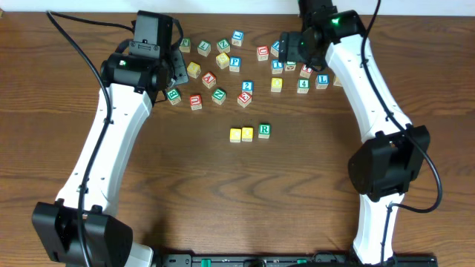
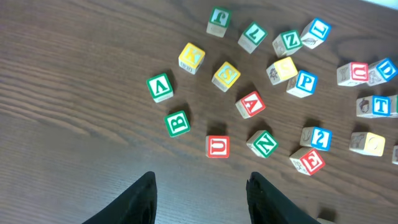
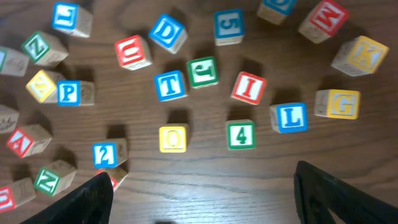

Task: Spell out CORL
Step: 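Retract the left gripper to the upper left of the pile, then lower the right gripper onto the blue L block and grasp it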

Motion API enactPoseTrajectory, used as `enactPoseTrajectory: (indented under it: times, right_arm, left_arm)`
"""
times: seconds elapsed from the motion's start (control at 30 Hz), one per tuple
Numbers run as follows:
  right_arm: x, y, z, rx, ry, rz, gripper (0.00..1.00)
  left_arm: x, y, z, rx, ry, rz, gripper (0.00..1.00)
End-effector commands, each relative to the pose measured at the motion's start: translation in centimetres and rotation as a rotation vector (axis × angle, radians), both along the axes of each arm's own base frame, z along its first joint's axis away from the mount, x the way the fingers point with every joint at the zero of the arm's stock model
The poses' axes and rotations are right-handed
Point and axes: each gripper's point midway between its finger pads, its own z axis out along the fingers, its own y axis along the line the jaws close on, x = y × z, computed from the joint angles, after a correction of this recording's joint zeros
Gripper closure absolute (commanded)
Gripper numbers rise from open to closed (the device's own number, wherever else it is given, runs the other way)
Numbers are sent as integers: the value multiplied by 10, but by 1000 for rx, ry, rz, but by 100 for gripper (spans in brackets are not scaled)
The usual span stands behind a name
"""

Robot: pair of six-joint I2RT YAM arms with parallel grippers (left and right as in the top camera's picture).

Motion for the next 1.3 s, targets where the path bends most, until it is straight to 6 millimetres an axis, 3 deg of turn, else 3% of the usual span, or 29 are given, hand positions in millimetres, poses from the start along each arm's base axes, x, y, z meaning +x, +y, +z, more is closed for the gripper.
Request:
enactPoseTrajectory:
  times: [0.0, 0.13, 0.27, 0.4, 0.67, 1.03, 1.17, 1.27]
  right_arm:
    - [2, -18, -15, -10, 37, -64, 12]
    - [5, -45, -23, -36, 62, -97, 16]
    - [6, -48, -41, -29, 106, 75, 12]
    - [5, -67, -58, -40, 150, 46, 11]
    - [11, -79, -93, -60, 195, 97, 14]
    - [19, -87, -143, -93, 240, 108, 39]
    - [19, -86, -152, -93, 252, 111, 46]
    - [19, -85, -153, -94, 253, 112, 57]
  left_arm:
    - [-4, 4, -5, 17, 15, -2, 54]
    - [-3, 4, -6, 17, 15, -2, 54]
    - [-4, 4, -6, 17, 17, -2, 54]
    - [-3, 4, -6, 17, 16, -2, 54]
    - [-3, 4, -6, 17, 16, -1, 54]
    - [-3, 4, -6, 18, 17, -1, 54]
    - [-3, 4, -6, 17, 16, -1, 54]
    - [-3, 4, -6, 18, 17, -1, 54]
